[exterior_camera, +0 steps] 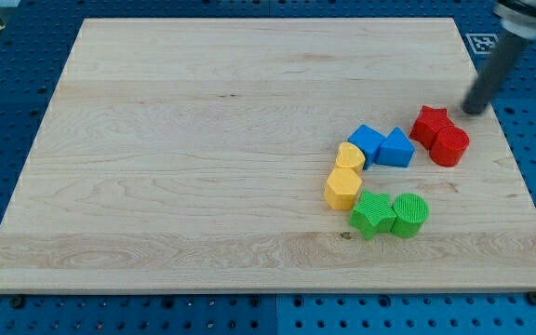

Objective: Move the red star to the right of the blue triangle

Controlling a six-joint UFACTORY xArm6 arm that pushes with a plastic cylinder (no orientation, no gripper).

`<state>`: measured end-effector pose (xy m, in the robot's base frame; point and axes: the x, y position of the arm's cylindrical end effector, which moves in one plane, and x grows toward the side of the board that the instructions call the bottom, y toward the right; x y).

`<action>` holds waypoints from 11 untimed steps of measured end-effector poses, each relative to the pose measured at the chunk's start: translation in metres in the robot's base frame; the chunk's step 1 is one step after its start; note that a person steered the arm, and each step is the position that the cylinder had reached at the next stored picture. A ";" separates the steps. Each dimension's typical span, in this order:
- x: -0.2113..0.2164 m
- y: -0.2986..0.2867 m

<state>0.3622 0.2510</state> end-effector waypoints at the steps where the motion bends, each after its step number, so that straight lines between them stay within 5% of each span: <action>1: -0.026 -0.037; 11: 0.067 -0.039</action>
